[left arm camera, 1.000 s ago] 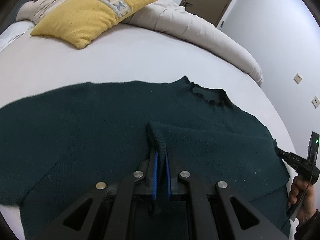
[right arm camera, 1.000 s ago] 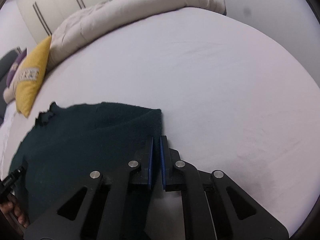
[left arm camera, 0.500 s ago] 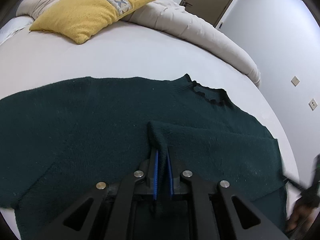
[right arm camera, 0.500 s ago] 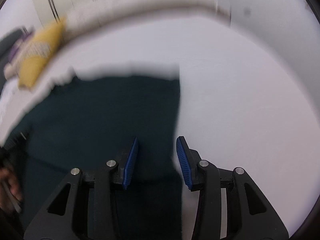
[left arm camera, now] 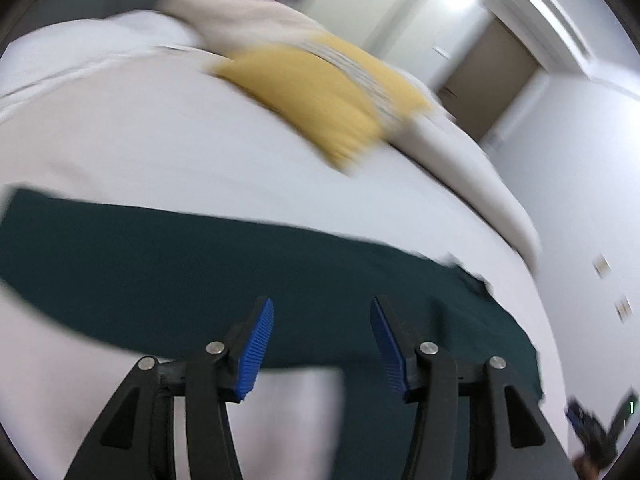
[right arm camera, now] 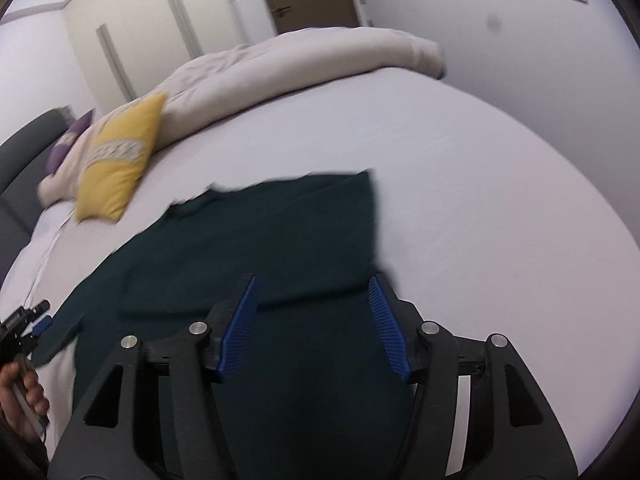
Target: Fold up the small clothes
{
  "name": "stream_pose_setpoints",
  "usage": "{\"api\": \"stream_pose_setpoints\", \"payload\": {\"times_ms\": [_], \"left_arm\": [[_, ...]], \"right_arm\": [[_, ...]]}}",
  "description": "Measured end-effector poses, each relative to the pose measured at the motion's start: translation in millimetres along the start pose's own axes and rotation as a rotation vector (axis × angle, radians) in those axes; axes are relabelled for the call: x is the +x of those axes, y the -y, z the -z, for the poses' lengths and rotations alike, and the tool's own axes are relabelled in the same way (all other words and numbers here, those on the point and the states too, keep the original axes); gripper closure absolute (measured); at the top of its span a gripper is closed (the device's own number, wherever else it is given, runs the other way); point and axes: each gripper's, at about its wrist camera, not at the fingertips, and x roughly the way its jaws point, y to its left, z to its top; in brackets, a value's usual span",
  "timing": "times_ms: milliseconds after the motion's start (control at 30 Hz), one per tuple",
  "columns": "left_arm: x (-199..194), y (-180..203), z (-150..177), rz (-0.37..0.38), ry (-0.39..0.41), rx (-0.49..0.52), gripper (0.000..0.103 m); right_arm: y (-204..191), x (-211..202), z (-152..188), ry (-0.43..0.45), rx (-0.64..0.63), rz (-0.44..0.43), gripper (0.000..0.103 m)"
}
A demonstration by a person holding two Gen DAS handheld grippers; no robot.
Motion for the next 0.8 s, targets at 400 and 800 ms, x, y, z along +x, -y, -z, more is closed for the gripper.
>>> {"api": "stream_pose_setpoints", "payload": {"times_ms": [400,800], "left_arm": [[-49.8,-229.3,-24.9,-0.203,0.036,-0.423,0.029],[-45.9,-171.2,-49.7,-0.139,0.047,-0.276,0.095]], "right_arm": [[-88.0,-11.9,70.9,-0.104,-0.065,-0.122,0.047],[-68.2,-17.0,61.8,-0.104,-0.041,-0.147,0.047]]}}
